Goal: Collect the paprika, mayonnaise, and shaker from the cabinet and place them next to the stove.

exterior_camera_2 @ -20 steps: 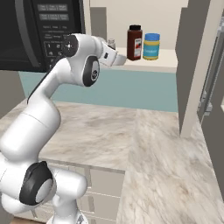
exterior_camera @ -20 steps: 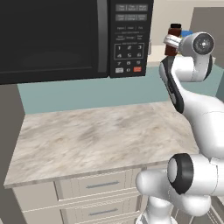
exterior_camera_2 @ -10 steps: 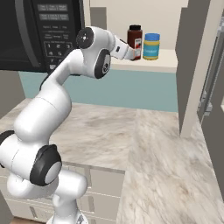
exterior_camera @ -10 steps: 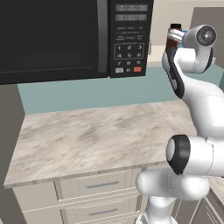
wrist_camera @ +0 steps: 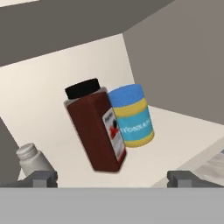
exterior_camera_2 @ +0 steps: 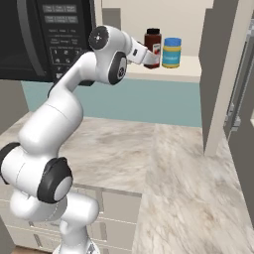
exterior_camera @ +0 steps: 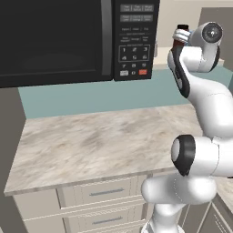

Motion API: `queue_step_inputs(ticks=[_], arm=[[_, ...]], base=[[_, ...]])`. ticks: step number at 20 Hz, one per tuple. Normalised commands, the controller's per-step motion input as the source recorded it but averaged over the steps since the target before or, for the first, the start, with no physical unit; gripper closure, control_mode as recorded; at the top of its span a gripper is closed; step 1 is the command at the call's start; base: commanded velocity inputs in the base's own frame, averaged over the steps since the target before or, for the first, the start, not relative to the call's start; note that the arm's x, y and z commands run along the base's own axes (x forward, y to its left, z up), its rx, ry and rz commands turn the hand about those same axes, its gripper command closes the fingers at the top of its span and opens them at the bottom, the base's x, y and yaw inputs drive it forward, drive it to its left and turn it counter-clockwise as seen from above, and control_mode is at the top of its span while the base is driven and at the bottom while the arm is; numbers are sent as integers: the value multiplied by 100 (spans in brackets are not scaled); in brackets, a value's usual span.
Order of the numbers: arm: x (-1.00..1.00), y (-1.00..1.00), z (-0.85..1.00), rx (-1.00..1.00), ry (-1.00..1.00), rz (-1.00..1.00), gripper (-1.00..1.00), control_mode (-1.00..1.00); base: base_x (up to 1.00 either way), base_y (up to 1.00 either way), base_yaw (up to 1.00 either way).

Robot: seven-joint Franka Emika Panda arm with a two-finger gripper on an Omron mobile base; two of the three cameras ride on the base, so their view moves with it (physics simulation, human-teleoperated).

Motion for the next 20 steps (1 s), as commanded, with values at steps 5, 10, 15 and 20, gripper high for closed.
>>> queue_step_inputs(ticks=[5, 10, 15, 20], arm=[[15, 6, 2, 0, 5, -4, -100, -100], [23, 12, 5, 0, 6, -4, -100, -100], [24, 10, 5, 0, 5, -3, -100, -100], [23, 3, 11, 0, 3, -3, -100, -100]], base=[[0, 0, 0], [0, 0, 0], [0, 0, 0], [0, 0, 0]])
